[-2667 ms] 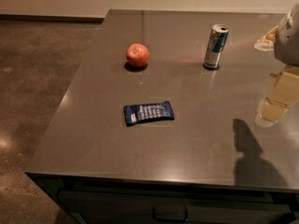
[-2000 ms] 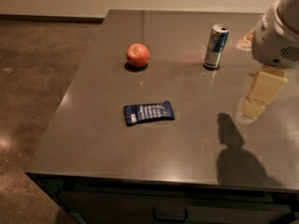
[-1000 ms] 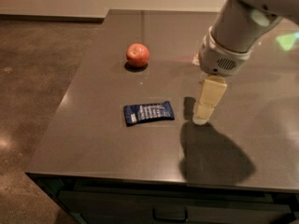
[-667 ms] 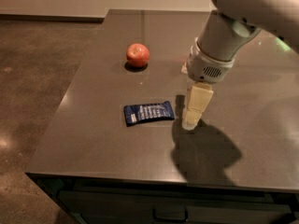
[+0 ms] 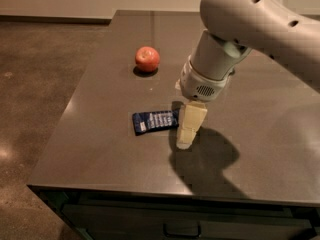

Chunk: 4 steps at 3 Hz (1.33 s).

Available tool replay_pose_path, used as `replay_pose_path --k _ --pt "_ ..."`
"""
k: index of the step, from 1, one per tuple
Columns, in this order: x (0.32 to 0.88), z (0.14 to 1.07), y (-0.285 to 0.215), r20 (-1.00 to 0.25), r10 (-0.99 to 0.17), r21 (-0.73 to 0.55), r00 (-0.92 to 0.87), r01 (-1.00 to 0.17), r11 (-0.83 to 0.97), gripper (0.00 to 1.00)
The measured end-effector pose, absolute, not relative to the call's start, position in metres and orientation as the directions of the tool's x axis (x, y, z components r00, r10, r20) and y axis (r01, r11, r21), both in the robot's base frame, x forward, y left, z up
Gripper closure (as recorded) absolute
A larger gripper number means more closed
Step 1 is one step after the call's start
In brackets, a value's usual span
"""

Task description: Pick rxbar blueberry

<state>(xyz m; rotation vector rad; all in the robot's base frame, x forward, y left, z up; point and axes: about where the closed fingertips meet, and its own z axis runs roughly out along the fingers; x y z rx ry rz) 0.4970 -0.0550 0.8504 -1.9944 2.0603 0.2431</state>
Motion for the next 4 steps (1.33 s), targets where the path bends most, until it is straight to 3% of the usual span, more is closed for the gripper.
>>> replay_pose_path --k 3,4 --pt "0.499 0.835 -0.016 -0.309 -0.95 -0.053 0.041 -0.998 -0.026 0.03" --pt "0.499 0.833 -0.014 -0.301 -0.952 -0.046 0.053 -0.998 -0.041 0.18"
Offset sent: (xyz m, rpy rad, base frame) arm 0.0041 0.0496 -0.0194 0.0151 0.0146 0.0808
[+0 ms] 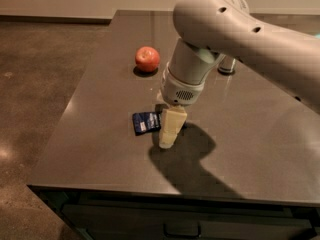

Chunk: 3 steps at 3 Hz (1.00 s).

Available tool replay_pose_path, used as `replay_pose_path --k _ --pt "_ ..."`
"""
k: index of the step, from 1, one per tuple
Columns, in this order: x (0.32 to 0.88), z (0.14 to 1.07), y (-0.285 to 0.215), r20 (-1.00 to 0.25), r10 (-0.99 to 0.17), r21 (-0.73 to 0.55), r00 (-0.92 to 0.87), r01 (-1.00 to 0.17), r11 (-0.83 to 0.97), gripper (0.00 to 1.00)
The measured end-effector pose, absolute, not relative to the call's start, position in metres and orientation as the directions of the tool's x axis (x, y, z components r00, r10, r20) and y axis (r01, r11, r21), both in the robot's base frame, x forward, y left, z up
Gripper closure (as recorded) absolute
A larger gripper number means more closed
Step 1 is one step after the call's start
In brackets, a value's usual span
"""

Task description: Pick rxbar blueberry

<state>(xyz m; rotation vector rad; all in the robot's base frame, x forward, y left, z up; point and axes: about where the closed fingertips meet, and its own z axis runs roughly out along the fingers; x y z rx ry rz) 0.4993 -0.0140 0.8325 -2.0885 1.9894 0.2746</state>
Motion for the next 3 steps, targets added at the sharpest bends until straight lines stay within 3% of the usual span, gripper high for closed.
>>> replay_pose_path --k 3 --pt "0.5026 0.8349 -0.0154 -0.29 -0.955 -0.035 0.067 -0.998 -0.06 0.88"
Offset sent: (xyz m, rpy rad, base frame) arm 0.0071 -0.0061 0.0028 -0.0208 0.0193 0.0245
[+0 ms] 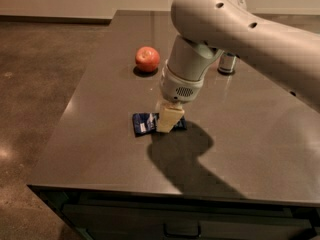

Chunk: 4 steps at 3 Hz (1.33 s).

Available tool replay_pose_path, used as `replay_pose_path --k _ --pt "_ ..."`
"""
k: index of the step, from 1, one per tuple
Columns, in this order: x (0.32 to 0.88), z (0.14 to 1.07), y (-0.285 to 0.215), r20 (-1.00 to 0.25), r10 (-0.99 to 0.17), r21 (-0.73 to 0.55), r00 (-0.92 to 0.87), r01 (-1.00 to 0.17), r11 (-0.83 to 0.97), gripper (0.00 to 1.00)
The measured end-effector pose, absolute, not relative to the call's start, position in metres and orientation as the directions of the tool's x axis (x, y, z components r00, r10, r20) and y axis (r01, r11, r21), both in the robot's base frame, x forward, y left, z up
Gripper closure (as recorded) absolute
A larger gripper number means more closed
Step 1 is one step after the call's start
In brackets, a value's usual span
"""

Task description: Pick rxbar blueberry

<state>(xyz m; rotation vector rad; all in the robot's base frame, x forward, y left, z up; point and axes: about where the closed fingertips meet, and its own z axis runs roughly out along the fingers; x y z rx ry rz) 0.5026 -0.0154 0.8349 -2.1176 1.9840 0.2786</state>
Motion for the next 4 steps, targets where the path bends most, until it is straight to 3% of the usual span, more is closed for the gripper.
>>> replay_pose_path --k 1,4 --pt "0.503 0.84 -0.024 -0.29 -0.955 -0.029 0.062 -0.998 -0.055 1.0" --pt "0.483 0.917 -0.029 -0.35 -0.926 -0.051 0.14 -0.99 -0.131 1.0"
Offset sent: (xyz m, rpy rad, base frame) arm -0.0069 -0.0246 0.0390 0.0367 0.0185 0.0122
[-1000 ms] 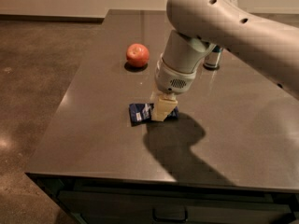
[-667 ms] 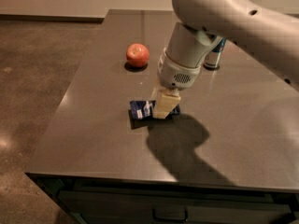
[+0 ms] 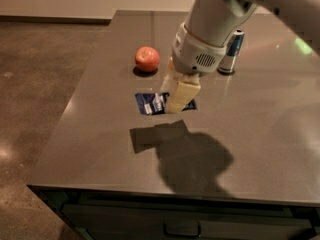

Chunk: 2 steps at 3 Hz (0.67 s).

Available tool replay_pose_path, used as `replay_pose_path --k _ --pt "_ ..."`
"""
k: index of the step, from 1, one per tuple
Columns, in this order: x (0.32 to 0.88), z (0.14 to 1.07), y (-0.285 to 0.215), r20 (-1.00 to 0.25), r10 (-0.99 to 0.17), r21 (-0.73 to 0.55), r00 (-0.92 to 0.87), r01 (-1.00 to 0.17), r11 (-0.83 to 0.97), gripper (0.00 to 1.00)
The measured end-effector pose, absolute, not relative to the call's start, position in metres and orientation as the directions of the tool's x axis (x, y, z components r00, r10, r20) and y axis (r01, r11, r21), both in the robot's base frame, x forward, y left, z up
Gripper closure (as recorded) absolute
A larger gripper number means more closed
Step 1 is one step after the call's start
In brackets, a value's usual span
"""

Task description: Pick rxbar blueberry

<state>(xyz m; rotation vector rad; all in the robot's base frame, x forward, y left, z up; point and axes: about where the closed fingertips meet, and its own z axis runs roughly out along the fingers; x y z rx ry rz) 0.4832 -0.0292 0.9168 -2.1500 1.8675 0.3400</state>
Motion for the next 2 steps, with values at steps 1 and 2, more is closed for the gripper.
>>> replay_pose_path --k 1,2 --pt "0.469 0.9753 -0.0191 -0.384 -0.895 -0.114 0.225 -0.974 -0.196 1.0" --pt "0.469 0.9753 -0.0191 -0.385 -0.895 -0.114 0.225 -0.974 -0.196 1.0"
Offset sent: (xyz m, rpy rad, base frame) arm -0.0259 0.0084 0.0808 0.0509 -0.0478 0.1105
